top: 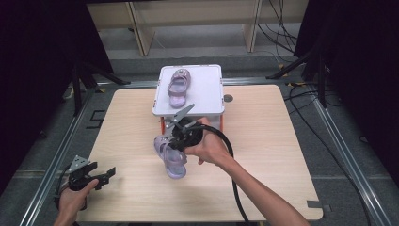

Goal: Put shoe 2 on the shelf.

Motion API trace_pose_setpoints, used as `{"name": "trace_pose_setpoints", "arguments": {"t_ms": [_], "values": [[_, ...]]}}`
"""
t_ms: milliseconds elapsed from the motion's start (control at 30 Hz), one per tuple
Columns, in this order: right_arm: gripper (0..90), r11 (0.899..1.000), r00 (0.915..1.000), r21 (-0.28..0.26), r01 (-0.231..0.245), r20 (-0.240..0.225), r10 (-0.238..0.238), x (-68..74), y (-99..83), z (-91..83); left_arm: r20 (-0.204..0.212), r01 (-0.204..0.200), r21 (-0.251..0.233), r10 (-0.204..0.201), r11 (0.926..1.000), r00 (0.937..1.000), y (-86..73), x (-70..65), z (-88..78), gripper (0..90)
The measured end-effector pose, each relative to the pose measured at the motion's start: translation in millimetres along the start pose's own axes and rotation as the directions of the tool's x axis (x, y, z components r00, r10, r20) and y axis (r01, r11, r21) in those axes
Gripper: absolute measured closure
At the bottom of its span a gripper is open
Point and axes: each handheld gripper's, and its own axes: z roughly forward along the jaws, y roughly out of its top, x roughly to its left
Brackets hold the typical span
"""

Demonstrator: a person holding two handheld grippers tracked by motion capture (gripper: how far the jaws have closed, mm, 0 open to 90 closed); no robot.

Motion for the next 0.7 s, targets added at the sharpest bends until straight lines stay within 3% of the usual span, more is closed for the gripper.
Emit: {"name": "trace_pose_setpoints", "arguments": {"t_ms": [67,133,200,333,367,467,700], "values": [[84.3,1.0,0.9998,-0.001,-0.017,0.012,0.017,-1.3,-0.5,-10.7,-0.002,0.0,0.0,0.0,1.0,1.0,-0.1,0.1,-0.3,15.2],[84.2,1.0,0.9998,-0.008,0.003,0.019,-0.003,-3.6,-0.6,-15.6,0.0,0.0,-0.001,0.0,1.0,1.0,-0.2,0.3,-0.1,15.1],[84.3,1.0,0.9991,-0.013,-0.025,0.032,0.025,-5.9,-1.8,-30.9,0.002,-0.001,0.001,0.001,1.0,1.0,-0.1,0.4,-0.2,15.1],[84.3,0.999,0.9981,-0.026,-0.035,0.051,0.036,-10.0,-2.1,-51.6,-0.001,-0.001,0.002,0.001,1.0,1.0,-0.2,0.5,-0.3,15.1],[84.3,0.999,0.9978,-0.04,-0.016,0.064,0.018,-12.3,-1.7,-56.3,0.0,0.0,0.0,0.0,1.0,1.0,-0.3,0.5,0.0,15.2],[84.3,0.998,0.9958,-0.052,-0.027,0.086,0.031,-16.1,-0.1,-71.5,0.001,0.001,-0.001,-0.001,1.0,1.0,-0.3,0.5,0.3,15.1],[84.3,0.996,0.986,-0.081,-0.035,0.16,0.048,-30.5,7.8,-100.7,0.002,0.002,0.0,-0.002,1.0,1.0,-0.5,0.5,0.4,15.2]]}}
